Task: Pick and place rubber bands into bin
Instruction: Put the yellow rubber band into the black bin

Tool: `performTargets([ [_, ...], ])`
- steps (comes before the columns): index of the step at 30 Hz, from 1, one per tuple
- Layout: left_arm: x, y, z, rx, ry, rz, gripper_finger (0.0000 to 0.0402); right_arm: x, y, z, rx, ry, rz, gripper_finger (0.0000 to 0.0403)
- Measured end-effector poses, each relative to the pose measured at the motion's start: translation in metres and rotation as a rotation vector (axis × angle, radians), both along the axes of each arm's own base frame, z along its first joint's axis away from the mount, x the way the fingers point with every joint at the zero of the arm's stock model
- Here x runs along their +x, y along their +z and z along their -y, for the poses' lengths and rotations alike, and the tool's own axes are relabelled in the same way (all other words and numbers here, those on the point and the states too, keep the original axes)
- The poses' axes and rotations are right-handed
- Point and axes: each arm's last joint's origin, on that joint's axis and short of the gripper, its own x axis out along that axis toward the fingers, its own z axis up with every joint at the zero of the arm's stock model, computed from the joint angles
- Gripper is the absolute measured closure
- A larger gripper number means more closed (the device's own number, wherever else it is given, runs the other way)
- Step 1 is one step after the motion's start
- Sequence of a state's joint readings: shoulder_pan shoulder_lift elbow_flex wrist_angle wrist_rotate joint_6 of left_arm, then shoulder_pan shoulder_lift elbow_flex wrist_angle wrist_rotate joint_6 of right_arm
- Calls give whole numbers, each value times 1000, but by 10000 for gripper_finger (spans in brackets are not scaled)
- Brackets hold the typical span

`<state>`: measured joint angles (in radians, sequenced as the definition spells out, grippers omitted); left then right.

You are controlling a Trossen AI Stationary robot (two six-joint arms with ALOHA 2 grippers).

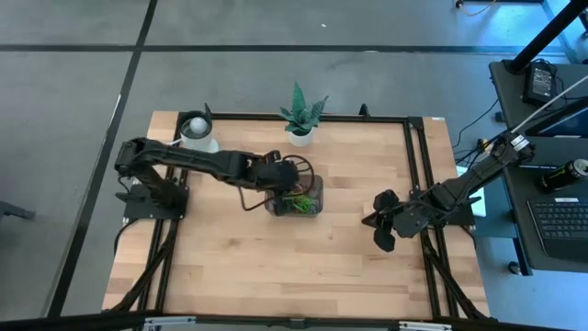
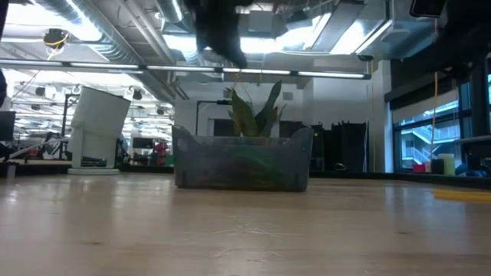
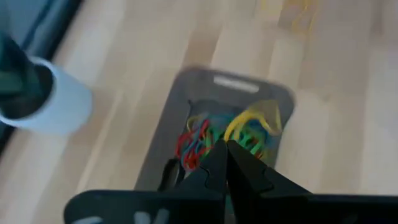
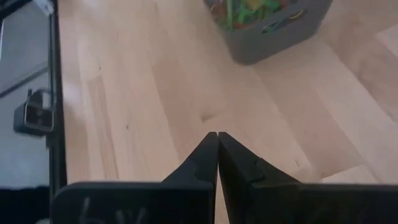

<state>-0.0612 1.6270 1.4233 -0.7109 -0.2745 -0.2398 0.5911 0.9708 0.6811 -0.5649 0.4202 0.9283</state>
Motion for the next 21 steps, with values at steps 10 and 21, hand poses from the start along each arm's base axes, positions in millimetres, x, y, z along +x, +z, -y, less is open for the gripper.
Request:
performTargets([
  [10,32,-87,-20,-88,15,-229,400,1,1,3,-46,-104,51,386],
  [21,52,-142,-24,-144,-35,-313,388,1,1,4,-36,-152,65,386],
])
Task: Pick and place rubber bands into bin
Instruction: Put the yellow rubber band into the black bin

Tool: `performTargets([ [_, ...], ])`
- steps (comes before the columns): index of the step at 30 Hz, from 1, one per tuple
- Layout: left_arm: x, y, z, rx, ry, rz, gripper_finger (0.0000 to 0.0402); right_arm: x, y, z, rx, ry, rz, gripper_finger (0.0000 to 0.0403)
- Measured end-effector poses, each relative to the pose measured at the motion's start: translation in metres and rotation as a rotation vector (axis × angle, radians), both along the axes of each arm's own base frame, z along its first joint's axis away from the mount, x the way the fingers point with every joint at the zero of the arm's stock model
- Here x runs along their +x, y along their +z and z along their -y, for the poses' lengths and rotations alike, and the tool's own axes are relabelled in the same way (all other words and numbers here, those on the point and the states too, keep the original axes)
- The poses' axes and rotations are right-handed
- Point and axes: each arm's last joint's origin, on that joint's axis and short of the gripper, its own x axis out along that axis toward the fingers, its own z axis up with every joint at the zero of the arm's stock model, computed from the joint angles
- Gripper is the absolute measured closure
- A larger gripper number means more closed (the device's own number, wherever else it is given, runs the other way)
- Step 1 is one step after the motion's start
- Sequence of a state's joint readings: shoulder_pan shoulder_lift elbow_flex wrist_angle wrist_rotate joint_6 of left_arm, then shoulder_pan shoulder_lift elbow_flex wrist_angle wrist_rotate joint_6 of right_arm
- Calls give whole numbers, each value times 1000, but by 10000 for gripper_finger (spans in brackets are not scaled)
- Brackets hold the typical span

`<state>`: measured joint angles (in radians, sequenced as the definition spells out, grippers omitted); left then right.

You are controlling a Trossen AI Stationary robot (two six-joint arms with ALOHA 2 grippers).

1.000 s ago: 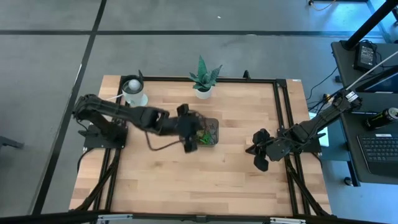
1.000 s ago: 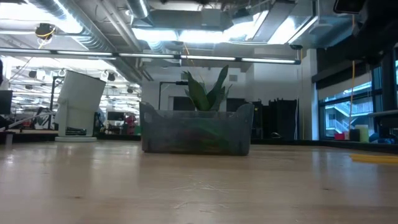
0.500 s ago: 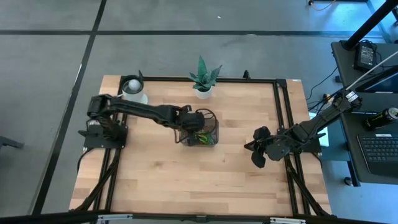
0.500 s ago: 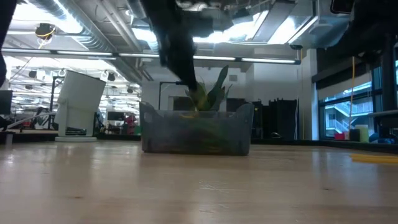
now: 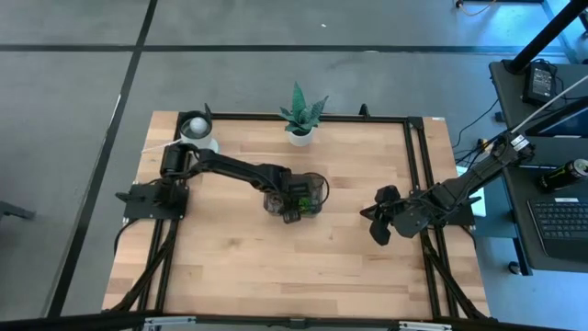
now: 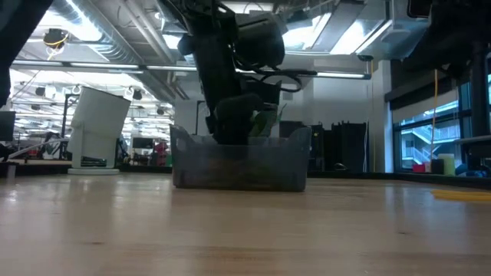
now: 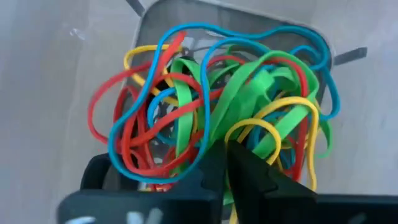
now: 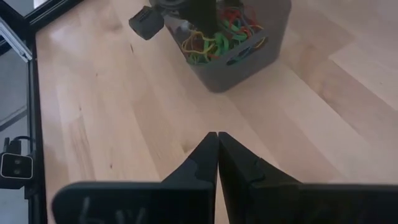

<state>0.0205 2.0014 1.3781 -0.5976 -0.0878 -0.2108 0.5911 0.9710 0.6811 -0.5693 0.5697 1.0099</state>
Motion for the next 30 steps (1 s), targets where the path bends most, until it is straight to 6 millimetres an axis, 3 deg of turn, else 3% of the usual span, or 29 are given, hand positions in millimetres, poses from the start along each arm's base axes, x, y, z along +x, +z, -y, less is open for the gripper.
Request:
performTargets([
  [6,0,5,-6,-15,41,21,338,0,0,0,0,-8,2,386],
  [13,-8,34,-8,-23,52,81,290,-1,-1,1,-7,-9,-7,386],
  [24,-36,95,-8,-1,53,183,292,-3,-3,4,-12,-39,-35,386],
  [30,-39,101,-9,33,69,199,295,-2,-4,8,3,-81,-40,386],
])
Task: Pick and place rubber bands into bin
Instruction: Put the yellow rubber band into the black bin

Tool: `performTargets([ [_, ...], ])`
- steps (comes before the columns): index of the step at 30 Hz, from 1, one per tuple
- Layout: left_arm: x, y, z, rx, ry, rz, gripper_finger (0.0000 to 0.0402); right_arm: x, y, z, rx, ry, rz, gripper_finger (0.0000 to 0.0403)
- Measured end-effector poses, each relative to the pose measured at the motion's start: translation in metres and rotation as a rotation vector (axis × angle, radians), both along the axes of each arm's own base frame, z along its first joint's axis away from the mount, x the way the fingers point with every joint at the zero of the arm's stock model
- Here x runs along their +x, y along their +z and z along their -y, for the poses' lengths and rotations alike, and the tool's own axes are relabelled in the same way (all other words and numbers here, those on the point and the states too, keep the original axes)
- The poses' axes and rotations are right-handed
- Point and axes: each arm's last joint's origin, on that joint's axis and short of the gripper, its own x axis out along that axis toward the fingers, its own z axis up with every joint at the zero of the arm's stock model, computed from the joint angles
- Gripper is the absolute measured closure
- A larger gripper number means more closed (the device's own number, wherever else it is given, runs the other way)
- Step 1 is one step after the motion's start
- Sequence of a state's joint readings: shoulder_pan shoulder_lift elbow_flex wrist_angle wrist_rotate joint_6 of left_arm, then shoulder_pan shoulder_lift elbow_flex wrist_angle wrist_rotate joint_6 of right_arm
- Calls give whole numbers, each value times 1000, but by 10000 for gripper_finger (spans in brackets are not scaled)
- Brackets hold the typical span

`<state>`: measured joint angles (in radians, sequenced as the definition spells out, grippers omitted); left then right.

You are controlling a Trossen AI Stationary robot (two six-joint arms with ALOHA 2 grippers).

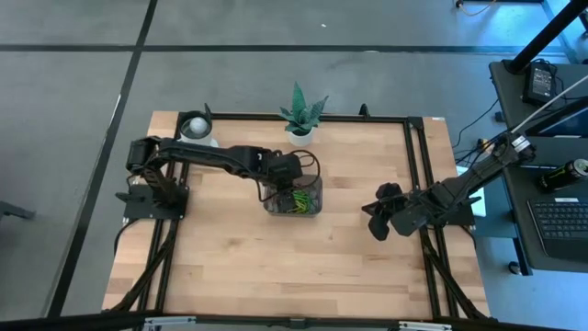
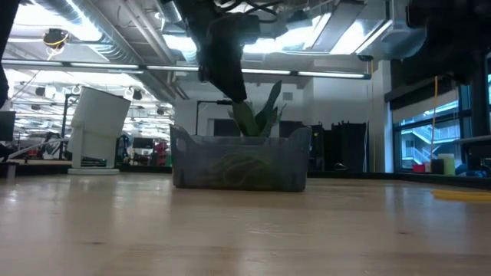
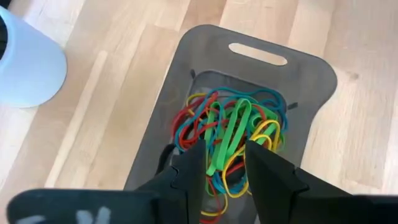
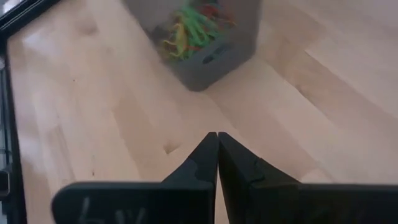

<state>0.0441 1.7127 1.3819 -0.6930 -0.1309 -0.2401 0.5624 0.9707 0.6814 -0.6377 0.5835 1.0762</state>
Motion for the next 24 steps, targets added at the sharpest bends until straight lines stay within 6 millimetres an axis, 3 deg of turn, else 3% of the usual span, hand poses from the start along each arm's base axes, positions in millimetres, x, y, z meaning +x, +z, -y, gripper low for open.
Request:
performTargets([
  [5,-8,16,12,48,-69,32,304,-13,-10,12,81,-211,-122,386],
  [9,-21,36,23,129,-168,71,334,-17,-13,14,92,-254,-168,386],
  [13,-41,59,29,181,-254,98,390,-16,-12,18,71,-286,-147,386],
  [18,-73,83,29,200,-252,149,400,-12,-11,23,28,-315,-109,386],
  [21,-97,80,27,211,-212,192,400,-9,-10,26,11,-307,-108,386],
  [24,-123,64,25,202,-177,265,400,-8,-10,29,22,-321,-114,386],
])
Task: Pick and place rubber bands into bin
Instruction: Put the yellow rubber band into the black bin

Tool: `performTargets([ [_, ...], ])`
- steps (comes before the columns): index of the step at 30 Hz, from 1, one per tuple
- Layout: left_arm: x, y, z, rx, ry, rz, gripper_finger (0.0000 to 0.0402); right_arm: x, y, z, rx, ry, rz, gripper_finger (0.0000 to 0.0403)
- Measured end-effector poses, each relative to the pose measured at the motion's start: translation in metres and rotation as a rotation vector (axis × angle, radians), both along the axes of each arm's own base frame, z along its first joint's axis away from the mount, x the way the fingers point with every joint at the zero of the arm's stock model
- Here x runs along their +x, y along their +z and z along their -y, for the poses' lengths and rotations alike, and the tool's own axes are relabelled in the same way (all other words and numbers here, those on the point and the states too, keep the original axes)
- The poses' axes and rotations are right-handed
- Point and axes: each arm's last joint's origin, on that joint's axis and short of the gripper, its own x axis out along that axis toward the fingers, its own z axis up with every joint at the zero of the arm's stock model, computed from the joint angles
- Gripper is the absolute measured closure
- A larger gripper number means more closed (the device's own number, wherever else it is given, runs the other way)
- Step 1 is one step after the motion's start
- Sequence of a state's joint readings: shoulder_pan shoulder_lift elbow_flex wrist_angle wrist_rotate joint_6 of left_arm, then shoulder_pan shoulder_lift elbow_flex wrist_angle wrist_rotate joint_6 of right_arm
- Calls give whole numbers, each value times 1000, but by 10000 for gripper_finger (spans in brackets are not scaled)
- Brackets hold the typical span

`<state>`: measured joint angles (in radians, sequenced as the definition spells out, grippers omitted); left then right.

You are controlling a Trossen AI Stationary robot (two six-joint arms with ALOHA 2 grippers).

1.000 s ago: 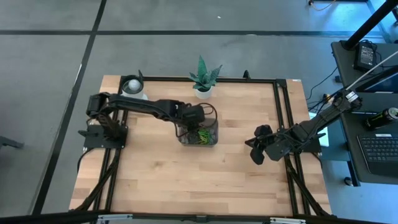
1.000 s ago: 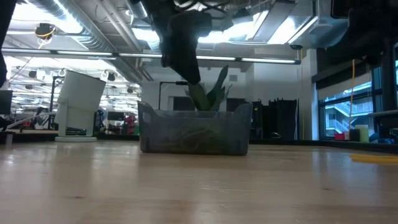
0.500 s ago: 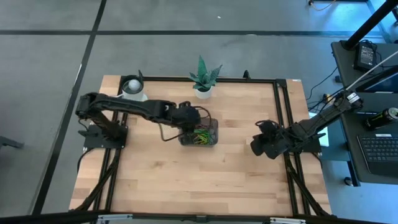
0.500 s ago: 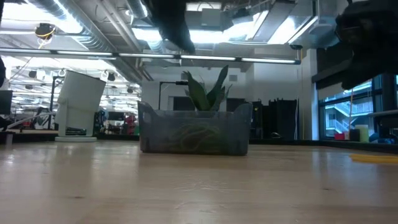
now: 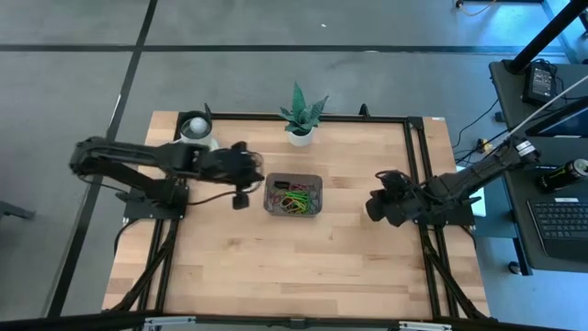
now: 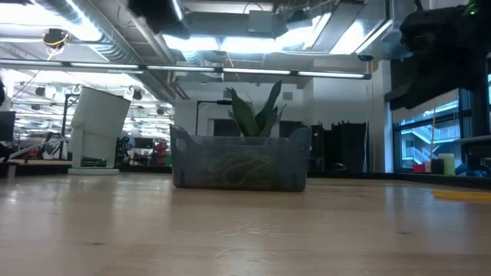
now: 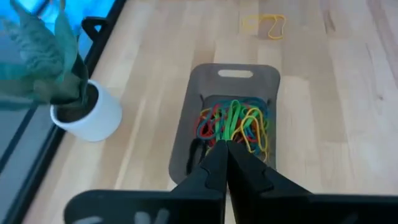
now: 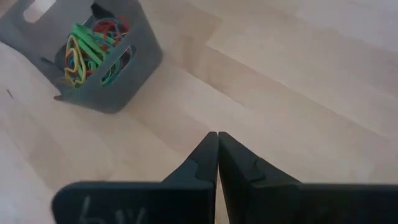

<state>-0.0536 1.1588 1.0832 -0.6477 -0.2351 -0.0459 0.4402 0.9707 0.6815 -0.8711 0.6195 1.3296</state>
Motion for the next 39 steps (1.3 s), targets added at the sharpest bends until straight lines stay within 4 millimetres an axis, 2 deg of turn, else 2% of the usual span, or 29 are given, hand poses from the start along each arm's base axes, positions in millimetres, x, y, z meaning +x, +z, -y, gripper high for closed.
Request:
performTargets([
  [5,-37,-39,-3,-33,8,162,400,1,-3,6,125,-15,-66,366],
  [11,-68,-76,-4,-97,46,291,400,-2,-10,14,224,-49,-217,288],
  [16,-82,-94,-5,-97,60,292,400,4,-26,17,240,-92,-388,223],
  [21,-89,-96,-6,-70,28,320,400,21,-48,12,254,-104,-495,202],
  [29,-103,-101,-7,-47,34,371,400,35,-82,3,387,-137,-694,214],
  [32,-106,-99,-7,-47,35,382,400,38,-94,1,398,-140,-717,229],
  [35,-107,-98,-7,-40,30,388,400,38,-104,1,419,-162,-684,262],
  [39,-108,-99,-7,-32,26,383,400,39,-103,1,434,-202,-658,342],
])
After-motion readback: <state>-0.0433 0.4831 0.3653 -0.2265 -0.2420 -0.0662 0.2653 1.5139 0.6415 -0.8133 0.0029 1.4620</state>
